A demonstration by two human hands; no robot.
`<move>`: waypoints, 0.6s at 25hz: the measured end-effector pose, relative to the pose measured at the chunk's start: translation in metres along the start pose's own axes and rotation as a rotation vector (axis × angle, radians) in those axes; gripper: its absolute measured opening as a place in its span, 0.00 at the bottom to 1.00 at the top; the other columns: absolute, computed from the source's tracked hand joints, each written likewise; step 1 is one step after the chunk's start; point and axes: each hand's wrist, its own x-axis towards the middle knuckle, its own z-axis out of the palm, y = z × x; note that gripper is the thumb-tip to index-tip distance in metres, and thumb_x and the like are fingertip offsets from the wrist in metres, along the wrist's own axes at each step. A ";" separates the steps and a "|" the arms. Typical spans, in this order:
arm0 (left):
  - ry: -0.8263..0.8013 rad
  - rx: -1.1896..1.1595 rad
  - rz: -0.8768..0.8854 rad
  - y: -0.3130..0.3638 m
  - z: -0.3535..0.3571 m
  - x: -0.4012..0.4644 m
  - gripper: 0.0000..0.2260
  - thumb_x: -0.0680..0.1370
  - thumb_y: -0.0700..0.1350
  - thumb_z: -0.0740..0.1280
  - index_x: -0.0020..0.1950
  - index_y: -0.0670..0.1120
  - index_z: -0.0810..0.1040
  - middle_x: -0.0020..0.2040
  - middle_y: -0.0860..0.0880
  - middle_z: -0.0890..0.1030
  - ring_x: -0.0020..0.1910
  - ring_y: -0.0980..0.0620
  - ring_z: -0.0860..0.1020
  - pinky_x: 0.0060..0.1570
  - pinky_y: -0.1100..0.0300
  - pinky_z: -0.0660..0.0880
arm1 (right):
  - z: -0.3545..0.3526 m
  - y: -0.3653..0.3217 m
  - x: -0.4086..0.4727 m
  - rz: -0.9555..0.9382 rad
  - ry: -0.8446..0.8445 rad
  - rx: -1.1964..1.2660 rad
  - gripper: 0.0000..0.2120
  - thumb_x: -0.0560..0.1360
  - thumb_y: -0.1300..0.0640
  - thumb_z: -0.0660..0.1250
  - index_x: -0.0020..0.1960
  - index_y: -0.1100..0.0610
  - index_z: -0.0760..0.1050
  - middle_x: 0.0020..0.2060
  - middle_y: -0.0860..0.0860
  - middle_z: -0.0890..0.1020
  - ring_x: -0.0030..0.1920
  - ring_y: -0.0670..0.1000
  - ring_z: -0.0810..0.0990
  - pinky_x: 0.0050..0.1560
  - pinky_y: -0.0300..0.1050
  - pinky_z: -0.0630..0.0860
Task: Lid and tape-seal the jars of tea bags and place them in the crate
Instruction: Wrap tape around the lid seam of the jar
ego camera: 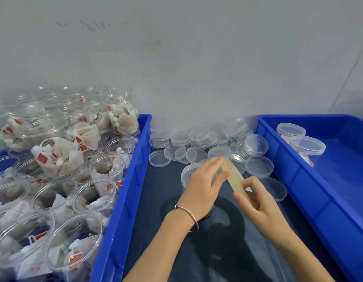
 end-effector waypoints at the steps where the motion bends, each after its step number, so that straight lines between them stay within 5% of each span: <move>1: 0.091 -0.053 -0.001 0.001 -0.002 0.000 0.14 0.79 0.41 0.65 0.64 0.40 0.76 0.63 0.46 0.77 0.64 0.53 0.74 0.66 0.63 0.68 | 0.000 0.002 -0.001 -0.016 -0.002 -0.022 0.07 0.75 0.64 0.66 0.42 0.59 0.69 0.30 0.42 0.70 0.29 0.41 0.68 0.32 0.31 0.63; 5: 0.279 -0.184 -0.026 0.004 -0.009 0.004 0.03 0.74 0.35 0.71 0.45 0.39 0.85 0.43 0.48 0.83 0.44 0.57 0.80 0.49 0.67 0.75 | -0.005 0.003 -0.004 -0.069 -0.031 -0.073 0.08 0.74 0.63 0.69 0.43 0.56 0.69 0.36 0.46 0.72 0.34 0.45 0.71 0.35 0.34 0.65; 10: 0.256 0.011 0.096 0.009 -0.010 0.005 0.03 0.76 0.35 0.68 0.44 0.38 0.81 0.41 0.48 0.81 0.42 0.54 0.79 0.46 0.66 0.76 | -0.009 -0.002 -0.004 -0.091 -0.032 -0.065 0.08 0.72 0.54 0.68 0.42 0.48 0.68 0.36 0.46 0.73 0.35 0.46 0.72 0.35 0.35 0.66; 15: 0.176 -0.408 -0.145 0.010 -0.011 0.003 0.03 0.72 0.37 0.73 0.44 0.43 0.82 0.41 0.50 0.84 0.42 0.53 0.82 0.47 0.63 0.78 | -0.011 0.000 -0.005 -0.118 -0.035 -0.071 0.07 0.71 0.55 0.67 0.42 0.49 0.69 0.36 0.45 0.73 0.35 0.45 0.74 0.36 0.34 0.66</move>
